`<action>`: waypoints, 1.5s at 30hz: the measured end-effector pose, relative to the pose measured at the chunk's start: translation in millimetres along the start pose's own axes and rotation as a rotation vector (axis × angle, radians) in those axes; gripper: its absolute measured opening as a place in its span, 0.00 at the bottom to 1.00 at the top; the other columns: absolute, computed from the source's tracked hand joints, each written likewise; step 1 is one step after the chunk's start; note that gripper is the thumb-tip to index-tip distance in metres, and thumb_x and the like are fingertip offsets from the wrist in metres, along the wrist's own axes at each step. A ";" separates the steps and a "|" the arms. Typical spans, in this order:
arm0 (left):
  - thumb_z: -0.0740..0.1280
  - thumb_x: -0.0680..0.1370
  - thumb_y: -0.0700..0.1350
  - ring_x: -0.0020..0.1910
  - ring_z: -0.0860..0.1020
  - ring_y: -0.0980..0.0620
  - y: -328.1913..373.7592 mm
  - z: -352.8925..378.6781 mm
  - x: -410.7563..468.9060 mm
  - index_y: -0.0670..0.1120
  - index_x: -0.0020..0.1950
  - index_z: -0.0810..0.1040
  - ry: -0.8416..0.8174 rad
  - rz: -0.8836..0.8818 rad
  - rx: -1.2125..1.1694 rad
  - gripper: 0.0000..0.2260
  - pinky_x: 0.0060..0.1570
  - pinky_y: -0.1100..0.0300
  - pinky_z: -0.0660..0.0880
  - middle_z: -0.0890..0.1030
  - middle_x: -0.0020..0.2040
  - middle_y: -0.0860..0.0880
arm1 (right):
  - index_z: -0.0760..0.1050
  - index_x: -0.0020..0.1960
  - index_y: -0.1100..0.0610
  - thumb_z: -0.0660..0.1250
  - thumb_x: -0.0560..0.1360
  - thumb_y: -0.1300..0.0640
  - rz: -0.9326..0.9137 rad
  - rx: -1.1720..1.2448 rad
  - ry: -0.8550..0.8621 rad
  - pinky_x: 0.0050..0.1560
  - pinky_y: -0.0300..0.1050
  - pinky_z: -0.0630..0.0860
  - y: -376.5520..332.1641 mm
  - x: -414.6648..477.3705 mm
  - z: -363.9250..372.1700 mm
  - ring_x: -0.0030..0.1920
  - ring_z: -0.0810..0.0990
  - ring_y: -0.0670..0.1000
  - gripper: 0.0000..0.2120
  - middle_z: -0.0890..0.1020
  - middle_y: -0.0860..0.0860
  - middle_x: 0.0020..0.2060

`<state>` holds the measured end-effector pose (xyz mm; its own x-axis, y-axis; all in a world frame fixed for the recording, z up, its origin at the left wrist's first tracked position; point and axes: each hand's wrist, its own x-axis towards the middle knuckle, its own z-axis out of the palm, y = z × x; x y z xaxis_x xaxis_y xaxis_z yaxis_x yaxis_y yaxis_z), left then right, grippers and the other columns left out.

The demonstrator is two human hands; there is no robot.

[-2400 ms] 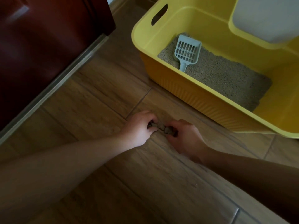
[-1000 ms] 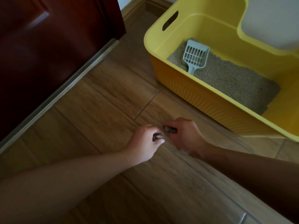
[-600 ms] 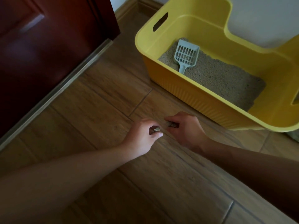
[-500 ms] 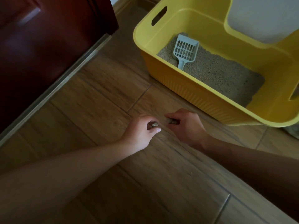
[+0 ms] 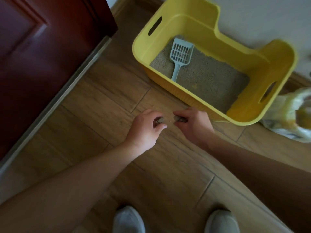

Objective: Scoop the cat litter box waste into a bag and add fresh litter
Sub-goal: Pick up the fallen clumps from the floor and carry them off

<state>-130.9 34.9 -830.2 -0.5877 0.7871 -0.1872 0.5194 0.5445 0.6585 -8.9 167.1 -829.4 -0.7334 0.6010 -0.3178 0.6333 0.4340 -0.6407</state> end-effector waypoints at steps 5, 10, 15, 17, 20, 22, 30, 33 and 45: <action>0.74 0.75 0.47 0.49 0.79 0.52 51.3 -51.7 -18.2 0.45 0.61 0.81 0.006 -0.064 -0.025 0.16 0.52 0.58 0.79 0.81 0.53 0.50 | 0.80 0.63 0.51 0.73 0.74 0.56 0.012 0.005 -0.009 0.52 0.39 0.70 -47.9 -30.0 -51.2 0.53 0.78 0.50 0.17 0.81 0.50 0.53; 0.74 0.75 0.46 0.49 0.79 0.54 108.2 -104.6 -38.2 0.46 0.60 0.82 0.018 -0.042 -0.054 0.14 0.52 0.58 0.80 0.78 0.50 0.54 | 0.81 0.61 0.52 0.74 0.72 0.57 0.030 0.054 0.062 0.50 0.40 0.70 -95.0 -59.5 -103.7 0.51 0.78 0.50 0.17 0.81 0.50 0.50; 0.74 0.75 0.46 0.47 0.79 0.54 165.5 -157.0 -55.7 0.46 0.60 0.82 0.027 -0.040 -0.063 0.14 0.51 0.58 0.80 0.79 0.51 0.53 | 0.82 0.61 0.53 0.74 0.72 0.58 0.024 0.067 0.099 0.49 0.38 0.68 -144.7 -89.3 -165.9 0.48 0.77 0.49 0.17 0.82 0.52 0.49; 0.74 0.75 0.46 0.46 0.79 0.55 191.1 -177.0 -63.2 0.46 0.59 0.82 0.031 -0.044 -0.069 0.13 0.50 0.59 0.79 0.78 0.49 0.54 | 0.82 0.60 0.53 0.75 0.71 0.59 0.015 0.077 0.123 0.49 0.38 0.68 -163.8 -101.7 -192.4 0.49 0.78 0.50 0.17 0.82 0.52 0.49; 0.74 0.75 0.45 0.46 0.78 0.55 232.4 -205.9 -73.6 0.47 0.58 0.82 0.040 -0.015 -0.069 0.12 0.50 0.58 0.79 0.78 0.48 0.54 | 0.82 0.60 0.53 0.75 0.71 0.60 0.012 0.084 0.150 0.48 0.37 0.68 -190.4 -120.4 -233.4 0.47 0.77 0.48 0.17 0.82 0.51 0.48; 0.73 0.75 0.45 0.47 0.78 0.56 261.6 -225.6 -79.2 0.47 0.58 0.82 0.045 -0.002 -0.078 0.12 0.50 0.60 0.78 0.78 0.49 0.54 | 0.82 0.60 0.53 0.74 0.71 0.60 0.023 0.099 0.172 0.49 0.36 0.67 -206.7 -134.2 -262.3 0.46 0.75 0.46 0.17 0.82 0.50 0.48; 0.74 0.75 0.43 0.48 0.80 0.57 375.0 -300.5 -104.5 0.46 0.57 0.83 0.107 0.026 -0.158 0.11 0.49 0.63 0.78 0.81 0.49 0.54 | 0.83 0.58 0.50 0.76 0.70 0.58 0.095 0.190 0.229 0.48 0.36 0.70 -269.3 -200.1 -372.4 0.48 0.78 0.46 0.17 0.81 0.47 0.47; 0.74 0.74 0.42 0.48 0.80 0.57 414.4 -327.5 -115.1 0.45 0.56 0.83 0.115 0.062 -0.174 0.11 0.49 0.63 0.78 0.81 0.49 0.52 | 0.84 0.57 0.51 0.76 0.69 0.60 0.093 0.216 0.249 0.50 0.39 0.72 -294.3 -228.3 -411.2 0.47 0.79 0.47 0.16 0.81 0.47 0.44; 0.75 0.72 0.41 0.41 0.79 0.54 515.1 -410.2 -136.0 0.47 0.53 0.85 0.062 0.206 -0.144 0.10 0.45 0.63 0.76 0.82 0.46 0.52 | 0.83 0.57 0.49 0.73 0.70 0.60 0.247 0.305 0.360 0.46 0.28 0.70 -369.9 -296.5 -506.0 0.48 0.79 0.43 0.17 0.84 0.46 0.50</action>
<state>-37.8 89.5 -166.6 -0.5181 0.8553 0.0041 0.5410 0.3239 0.7762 99.3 168.0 -144.5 -0.4062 0.8762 -0.2595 0.6363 0.0674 -0.7685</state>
